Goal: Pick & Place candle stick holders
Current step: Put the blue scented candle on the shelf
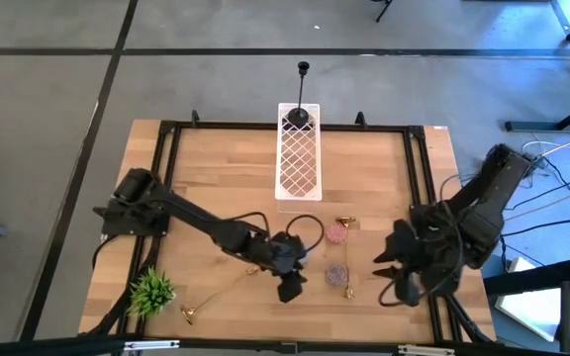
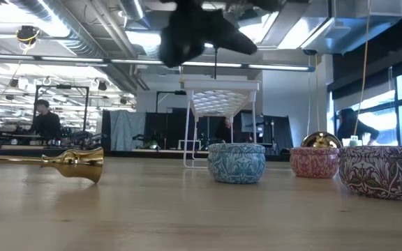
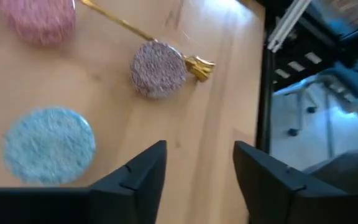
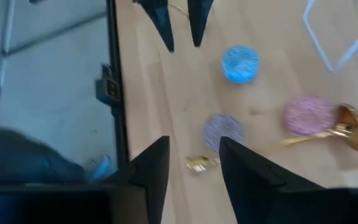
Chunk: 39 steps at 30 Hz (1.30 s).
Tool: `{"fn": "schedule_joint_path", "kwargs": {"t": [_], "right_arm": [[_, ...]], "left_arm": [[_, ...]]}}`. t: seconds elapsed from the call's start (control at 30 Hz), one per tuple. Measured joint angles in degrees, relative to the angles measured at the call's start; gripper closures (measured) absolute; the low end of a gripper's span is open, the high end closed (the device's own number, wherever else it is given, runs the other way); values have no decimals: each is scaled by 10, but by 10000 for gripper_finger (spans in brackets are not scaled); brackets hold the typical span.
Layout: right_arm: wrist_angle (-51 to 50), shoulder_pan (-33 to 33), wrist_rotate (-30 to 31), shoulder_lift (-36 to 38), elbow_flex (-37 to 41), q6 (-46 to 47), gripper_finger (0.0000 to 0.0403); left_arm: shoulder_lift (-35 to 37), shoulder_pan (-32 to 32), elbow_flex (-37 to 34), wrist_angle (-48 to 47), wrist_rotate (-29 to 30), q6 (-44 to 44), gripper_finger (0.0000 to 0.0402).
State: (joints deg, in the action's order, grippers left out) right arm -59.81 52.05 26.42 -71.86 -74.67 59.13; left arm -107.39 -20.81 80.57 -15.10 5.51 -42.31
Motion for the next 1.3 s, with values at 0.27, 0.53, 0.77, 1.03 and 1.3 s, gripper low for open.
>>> {"fn": "schedule_joint_path", "kwargs": {"t": [0.27,0.53,0.77,1.03,1.3], "right_arm": [[-68,38,47,16,0,16,278],[-107,44,70,25,0,32,279],[-112,44,82,18,0,17,279],[-114,44,80,18,0,15,279],[-113,44,80,18,0,20,279]], "left_arm": [[-25,13,65,-144,82,118,152],[-43,25,63,-150,72,139,113],[-66,37,62,-91,46,174,96],[-75,46,62,-19,61,59,96],[-75,64,63,-23,27,6,96]]}}
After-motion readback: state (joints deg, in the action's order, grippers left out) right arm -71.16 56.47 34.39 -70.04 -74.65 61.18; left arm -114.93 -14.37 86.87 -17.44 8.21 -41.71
